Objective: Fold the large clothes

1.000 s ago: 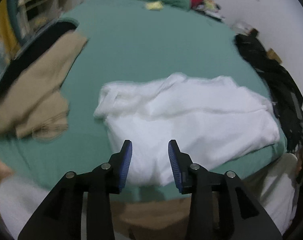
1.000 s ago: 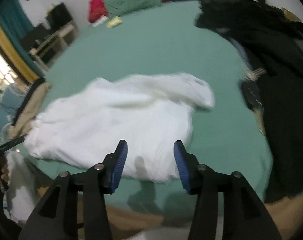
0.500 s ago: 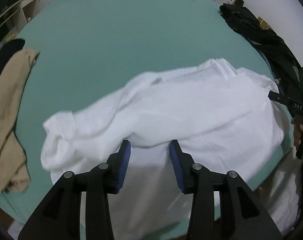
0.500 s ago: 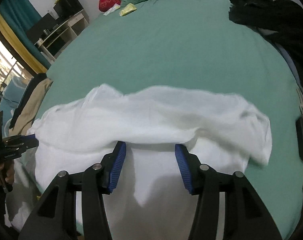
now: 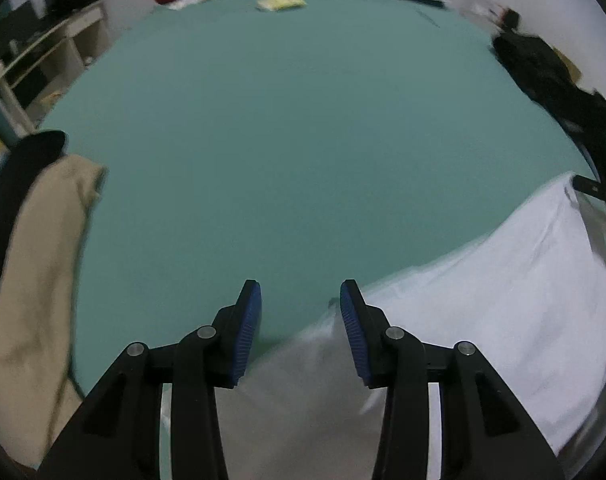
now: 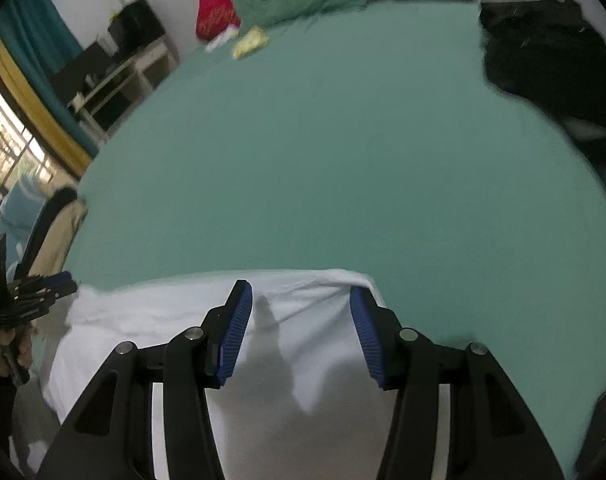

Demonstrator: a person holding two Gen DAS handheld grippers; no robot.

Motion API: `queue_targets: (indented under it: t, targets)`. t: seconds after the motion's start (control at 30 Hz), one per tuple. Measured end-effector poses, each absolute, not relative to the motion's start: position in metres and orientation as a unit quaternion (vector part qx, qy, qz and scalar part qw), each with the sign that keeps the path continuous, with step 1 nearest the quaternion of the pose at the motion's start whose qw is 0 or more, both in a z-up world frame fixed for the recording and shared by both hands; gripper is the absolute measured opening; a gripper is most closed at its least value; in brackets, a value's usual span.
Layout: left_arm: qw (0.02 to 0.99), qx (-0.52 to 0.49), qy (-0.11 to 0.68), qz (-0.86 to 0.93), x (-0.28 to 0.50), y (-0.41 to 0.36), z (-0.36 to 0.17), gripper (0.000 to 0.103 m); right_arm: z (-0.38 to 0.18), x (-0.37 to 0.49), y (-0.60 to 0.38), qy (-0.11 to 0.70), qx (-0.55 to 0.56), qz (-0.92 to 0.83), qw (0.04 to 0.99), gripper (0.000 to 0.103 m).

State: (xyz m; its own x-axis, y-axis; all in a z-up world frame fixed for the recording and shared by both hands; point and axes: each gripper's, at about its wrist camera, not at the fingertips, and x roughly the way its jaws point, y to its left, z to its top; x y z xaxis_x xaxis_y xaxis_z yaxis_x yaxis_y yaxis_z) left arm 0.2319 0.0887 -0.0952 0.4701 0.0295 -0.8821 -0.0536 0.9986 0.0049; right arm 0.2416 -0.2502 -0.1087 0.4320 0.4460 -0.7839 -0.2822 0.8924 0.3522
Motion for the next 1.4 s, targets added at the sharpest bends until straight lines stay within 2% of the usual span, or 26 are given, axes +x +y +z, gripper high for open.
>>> queue_targets:
  t: [0.13,0.23,0.43,0.5,0.83,1.03,1.2,1.4]
  targets:
    - [0.871,-0.041,0.489,0.012,0.220,0.090,-0.068,0.044,-0.083,0.230,-0.266,0.455,0.103,0.196,0.862,0.052]
    - [0.862,-0.058,0.502,-0.048,0.197,0.070,-0.061,0.044,-0.081,0.209,-0.260,0.462,0.111,0.231,0.849,0.055]
    - [0.809,-0.033,0.577,-0.104,0.170,0.036,-0.103,0.044,-0.116,0.178,-0.216,0.519,0.067,0.274,0.807,0.058]
    - [0.809,-0.044,0.579,-0.092,0.177,0.040,-0.112,0.049,-0.125,0.176,-0.208,0.527,0.058,0.266,0.805,0.058]
    - [0.832,-0.033,0.553,-0.041,0.247,0.068,-0.120,0.050,-0.133,0.180,-0.210,0.505,0.066,0.268,0.818,0.058]
    - [0.858,-0.024,0.509,0.056,0.271,0.112,-0.092,0.050,-0.128,0.184,-0.214,0.500,0.062,0.251,0.826,0.058]
    - [0.866,-0.061,0.492,0.071,0.236,0.146,-0.064,0.050,-0.118,0.183,-0.235,0.493,0.074,0.226,0.837,0.058]
    - [0.835,-0.082,0.541,0.054,0.183,0.151,-0.094,0.050,-0.129,0.199,-0.260,0.534,0.047,0.204,0.819,0.058]
